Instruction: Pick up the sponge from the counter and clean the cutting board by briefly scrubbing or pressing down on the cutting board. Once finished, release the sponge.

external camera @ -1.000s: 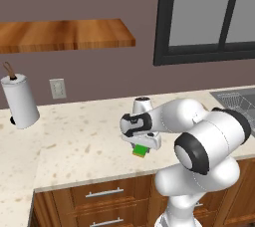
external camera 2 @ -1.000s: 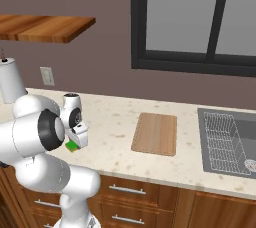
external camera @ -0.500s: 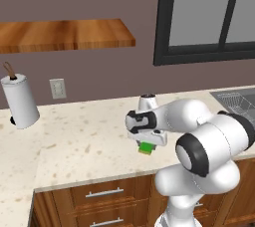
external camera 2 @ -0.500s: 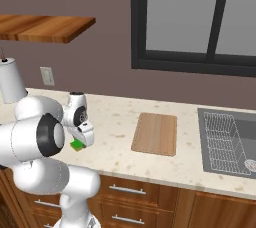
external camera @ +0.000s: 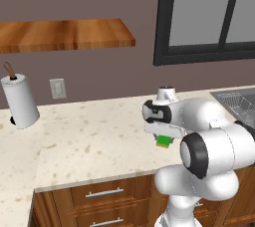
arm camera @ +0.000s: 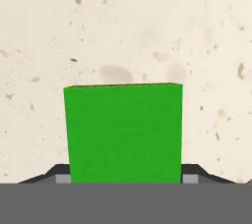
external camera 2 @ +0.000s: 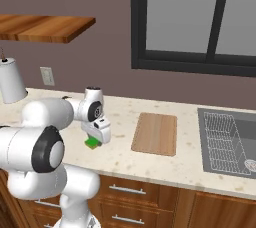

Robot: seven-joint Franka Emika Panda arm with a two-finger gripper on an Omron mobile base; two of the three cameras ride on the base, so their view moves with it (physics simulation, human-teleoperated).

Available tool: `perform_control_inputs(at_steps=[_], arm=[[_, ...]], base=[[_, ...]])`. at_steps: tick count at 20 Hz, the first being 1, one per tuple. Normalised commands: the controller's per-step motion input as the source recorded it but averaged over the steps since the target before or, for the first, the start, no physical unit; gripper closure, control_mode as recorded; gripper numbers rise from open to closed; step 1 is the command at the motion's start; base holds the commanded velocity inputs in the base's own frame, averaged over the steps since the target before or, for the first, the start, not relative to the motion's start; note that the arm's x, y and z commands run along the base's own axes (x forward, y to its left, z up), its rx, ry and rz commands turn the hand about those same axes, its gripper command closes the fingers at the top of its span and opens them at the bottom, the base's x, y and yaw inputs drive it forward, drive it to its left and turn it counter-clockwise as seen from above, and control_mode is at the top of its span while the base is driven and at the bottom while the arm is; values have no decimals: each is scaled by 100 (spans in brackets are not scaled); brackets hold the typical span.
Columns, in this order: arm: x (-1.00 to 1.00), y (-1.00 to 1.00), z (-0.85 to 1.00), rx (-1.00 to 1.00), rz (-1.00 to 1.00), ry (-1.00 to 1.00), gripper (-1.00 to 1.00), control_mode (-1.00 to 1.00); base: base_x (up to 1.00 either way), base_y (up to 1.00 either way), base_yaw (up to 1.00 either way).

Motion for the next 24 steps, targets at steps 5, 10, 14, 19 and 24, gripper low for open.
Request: perform_control_inputs(at_steps=[5, 10, 14, 19, 24], arm=[[7, -70, 15, 0, 1, 1, 100, -100], [18, -70, 8, 1, 2, 0, 100, -100], [18, -65, 0, 0, 2, 0, 100, -100], [21, -59, 0, 0, 2, 0, 100, -100], [25, -49, 0, 0, 2, 0, 100, -100]], base=[[0, 0, 0], [0, 0, 0], [0, 0, 0], [0, 0, 0], [0, 0, 0]])
